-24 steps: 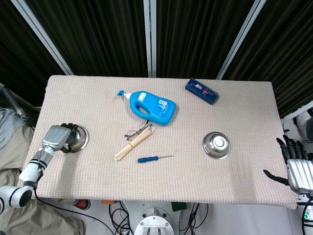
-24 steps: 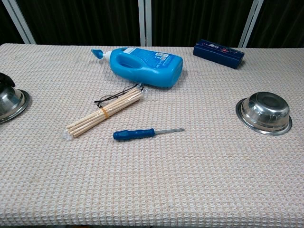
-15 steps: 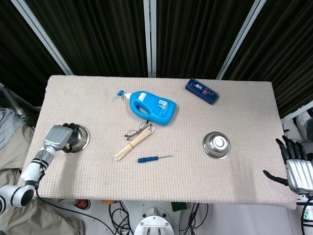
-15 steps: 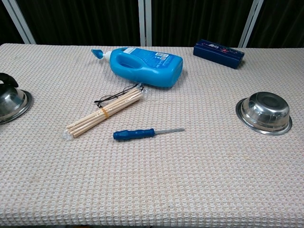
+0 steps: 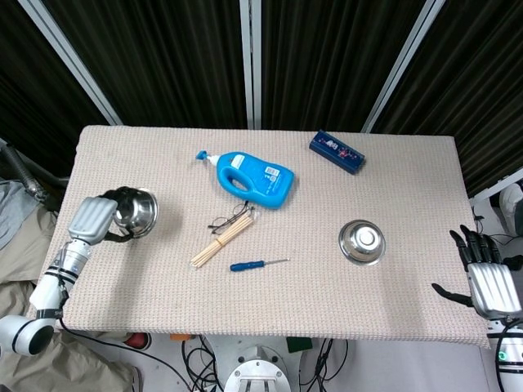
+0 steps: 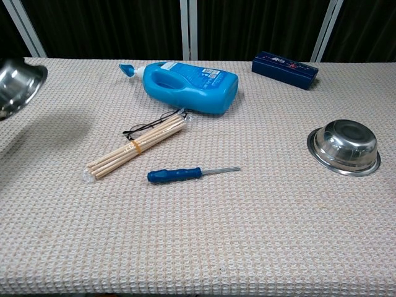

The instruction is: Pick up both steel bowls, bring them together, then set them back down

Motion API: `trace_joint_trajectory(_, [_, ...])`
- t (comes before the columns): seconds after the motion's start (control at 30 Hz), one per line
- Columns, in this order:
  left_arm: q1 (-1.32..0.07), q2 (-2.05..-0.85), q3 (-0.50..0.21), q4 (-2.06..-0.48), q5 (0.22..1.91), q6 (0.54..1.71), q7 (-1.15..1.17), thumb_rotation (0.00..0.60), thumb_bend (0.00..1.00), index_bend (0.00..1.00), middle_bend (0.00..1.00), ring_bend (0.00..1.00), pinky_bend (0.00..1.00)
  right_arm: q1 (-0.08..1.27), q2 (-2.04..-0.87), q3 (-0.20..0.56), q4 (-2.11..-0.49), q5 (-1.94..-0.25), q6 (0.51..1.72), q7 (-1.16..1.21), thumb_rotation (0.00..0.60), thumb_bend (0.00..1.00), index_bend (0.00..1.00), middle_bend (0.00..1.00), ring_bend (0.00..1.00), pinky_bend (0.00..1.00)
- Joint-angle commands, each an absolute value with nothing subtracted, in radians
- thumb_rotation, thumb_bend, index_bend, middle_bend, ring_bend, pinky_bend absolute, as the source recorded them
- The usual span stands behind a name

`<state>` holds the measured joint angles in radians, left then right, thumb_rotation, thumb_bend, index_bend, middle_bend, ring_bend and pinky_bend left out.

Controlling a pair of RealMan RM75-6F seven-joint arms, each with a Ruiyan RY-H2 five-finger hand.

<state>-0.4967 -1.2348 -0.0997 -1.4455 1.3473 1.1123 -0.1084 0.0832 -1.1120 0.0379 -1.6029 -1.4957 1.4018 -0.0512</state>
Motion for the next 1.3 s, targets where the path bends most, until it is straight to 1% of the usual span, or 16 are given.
trace_joint_trajectory(0.03, [-0.402, -1.202, -0.152, -1.569, 1.477, 1.356, -0.409, 0.600, 0.09, 0.35, 0.29, 0.27, 0.49, 0.126, -1.109, 0.044, -1.678, -1.452, 1.321, -0.146, 0.514, 0.24, 0.00, 0.00, 0.00, 0.00])
trace_joint_trajectory(0.07, [-0.386, -1.202, -0.154, -1.582, 1.506, 1.402, -0.476, 0.600, 0.09, 0.35, 0.29, 0.28, 0.49, 0.143, -1.114, 0.050, -1.695, -1.436, 1.295, -0.181, 0.524, 0.24, 0.00, 0.00, 0.00, 0.00])
trace_joint_trajectory(0.13, [-0.363, -1.212, -0.155, -1.593, 1.548, 1.474, -0.571, 0.600, 0.09, 0.37, 0.30, 0.29, 0.51, 0.173, -1.126, 0.062, -1.722, -1.403, 1.250, -0.231, 0.570, 0.24, 0.00, 0.00, 0.00, 0.00])
trace_joint_trajectory(0.17, [-0.351, -1.220, -0.150, -1.599, 1.573, 1.509, -0.637, 0.600, 0.09, 0.38, 0.32, 0.30, 0.52, 0.197, -1.131, 0.067, -1.745, -1.383, 1.209, -0.254, 0.594, 0.24, 0.00, 0.00, 0.00, 0.01])
trace_joint_trajectory(0.2, [-0.344, -1.222, -0.142, -1.603, 1.593, 1.528, -0.685, 0.600, 0.09, 0.38, 0.32, 0.31, 0.52, 0.218, -1.131, 0.069, -1.762, -1.370, 1.170, -0.259, 0.600, 0.23, 0.00, 0.00, 0.00, 0.02])
trace_joint_trajectory(0.27, [-0.333, -1.222, -0.119, -1.607, 1.633, 1.552, -0.772, 0.600, 0.09, 0.39, 0.33, 0.31, 0.52, 0.269, -1.129, 0.082, -1.786, -1.329, 1.091, -0.291, 0.600, 0.23, 0.00, 0.00, 0.00, 0.03])
trace_joint_trajectory(0.3, [-0.329, -1.222, -0.110, -1.605, 1.646, 1.559, -0.794, 0.600, 0.09, 0.39, 0.33, 0.31, 0.52, 0.291, -1.133, 0.092, -1.785, -1.310, 1.071, -0.325, 0.600, 0.22, 0.00, 0.00, 0.00, 0.03])
trace_joint_trajectory(0.43, [-0.318, -1.239, -0.089, -1.592, 1.681, 1.588, -0.817, 0.600, 0.09, 0.40, 0.33, 0.31, 0.52, 0.373, -1.179, 0.132, -1.779, -1.195, 1.009, -0.469, 0.600, 0.22, 0.00, 0.00, 0.00, 0.04])
trace_joint_trajectory(0.57, [-0.319, -1.258, -0.080, -1.576, 1.683, 1.583, -0.829, 0.600, 0.09, 0.40, 0.33, 0.31, 0.52, 0.454, -1.214, 0.157, -1.770, -1.065, 0.942, -0.559, 0.600, 0.21, 0.00, 0.00, 0.00, 0.10])
trace_joint_trajectory(0.7, [-0.322, -1.271, -0.076, -1.558, 1.678, 1.576, -0.837, 0.600, 0.09, 0.40, 0.33, 0.31, 0.52, 0.534, -1.244, 0.169, -1.753, -0.917, 0.897, -0.641, 0.600, 0.21, 0.00, 0.00, 0.00, 0.10])
trace_joint_trajectory(0.83, [-0.323, -1.274, -0.077, -1.548, 1.673, 1.575, -0.838, 0.600, 0.09, 0.40, 0.33, 0.31, 0.52, 0.607, -1.255, 0.156, -1.728, -0.794, 0.853, -0.706, 0.600, 0.21, 0.00, 0.00, 0.00, 0.09])
trace_joint_trajectory(0.93, [-0.324, -1.272, -0.079, -1.542, 1.661, 1.568, -0.841, 0.600, 0.09, 0.40, 0.33, 0.31, 0.52, 0.666, -1.253, 0.137, -1.712, -0.683, 0.794, -0.731, 0.600, 0.21, 0.00, 0.00, 0.00, 0.09])
trace_joint_trajectory(1.0, [-0.324, -1.272, -0.079, -1.537, 1.655, 1.563, -0.840, 0.600, 0.09, 0.41, 0.33, 0.31, 0.52, 0.700, -1.258, 0.120, -1.696, -0.635, 0.775, -0.745, 0.600, 0.21, 0.00, 0.00, 0.00, 0.09])
trace_joint_trajectory(1.03, [-0.324, -1.272, -0.080, -1.535, 1.653, 1.562, -0.837, 0.600, 0.09, 0.41, 0.33, 0.31, 0.52, 0.712, -1.262, 0.112, -1.689, -0.620, 0.772, -0.749, 0.600, 0.22, 0.00, 0.00, 0.00, 0.09])
trace_joint_trajectory(1.17, [-0.325, -1.274, -0.082, -1.532, 1.646, 1.558, -0.838, 0.600, 0.09, 0.41, 0.33, 0.31, 0.52, 0.751, -1.270, 0.084, -1.678, -0.572, 0.774, -0.754, 0.600, 0.23, 0.00, 0.00, 0.00, 0.00])
trace_joint_trajectory(1.3, [-0.329, -1.274, -0.082, -1.529, 1.646, 1.552, -0.839, 0.600, 0.09, 0.41, 0.33, 0.31, 0.52, 0.773, -1.270, 0.064, -1.682, -0.563, 0.790, -0.742, 0.600, 0.24, 0.00, 0.06, 0.00, 0.00])
